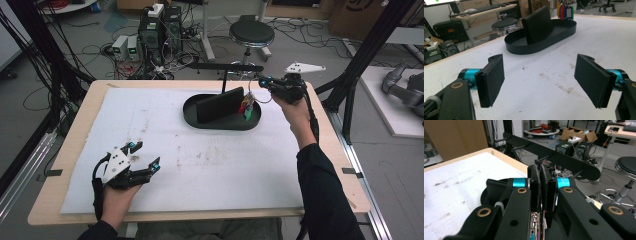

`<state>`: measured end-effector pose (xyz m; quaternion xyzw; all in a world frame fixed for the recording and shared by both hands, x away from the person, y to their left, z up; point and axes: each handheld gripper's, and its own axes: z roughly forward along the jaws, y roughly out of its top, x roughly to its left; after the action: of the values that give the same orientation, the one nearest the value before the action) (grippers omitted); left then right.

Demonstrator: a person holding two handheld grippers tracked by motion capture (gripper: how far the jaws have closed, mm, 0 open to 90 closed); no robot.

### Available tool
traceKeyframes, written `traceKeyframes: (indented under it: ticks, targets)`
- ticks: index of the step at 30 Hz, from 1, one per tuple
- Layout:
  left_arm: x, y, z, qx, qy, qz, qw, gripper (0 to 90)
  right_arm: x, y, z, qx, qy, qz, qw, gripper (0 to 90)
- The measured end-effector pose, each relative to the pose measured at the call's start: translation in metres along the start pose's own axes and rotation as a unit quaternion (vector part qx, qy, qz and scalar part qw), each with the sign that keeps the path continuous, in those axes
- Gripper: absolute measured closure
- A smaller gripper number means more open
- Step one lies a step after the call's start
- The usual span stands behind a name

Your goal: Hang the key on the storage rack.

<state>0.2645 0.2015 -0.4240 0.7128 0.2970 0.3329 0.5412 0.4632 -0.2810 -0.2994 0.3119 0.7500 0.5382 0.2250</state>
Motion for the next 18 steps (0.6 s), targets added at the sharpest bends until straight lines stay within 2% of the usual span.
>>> traceKeyframes:
  ticks: [4, 8, 11, 18]
  targets:
    - [0.000, -0.001, -0.001, 0.000, 0.001, -0.001, 1.0000, 24.1, -0.004, 0.003, 0.004, 0.010, -0.006, -0.002, 0.9999, 87.5]
    - [0.000, -0.001, -0.002, 0.000, 0.001, -0.001, 1.0000, 24.1, -0.005, 0.005, 0.009, 0.005, -0.013, -0.002, 0.9999, 87.5]
    - [0.001, -0.002, -0.003, 0.001, 0.002, -0.001, 1.0000, 24.1, -0.008, 0.002, 0.013, 0.014, -0.022, 0.004, 0.9997, 87.5]
    - [0.002, -0.003, -0.005, 0.003, 0.006, -0.002, 1.0000, 24.1, -0.017, -0.002, 0.017, 0.008, -0.031, 0.017, 0.9993, 87.5]
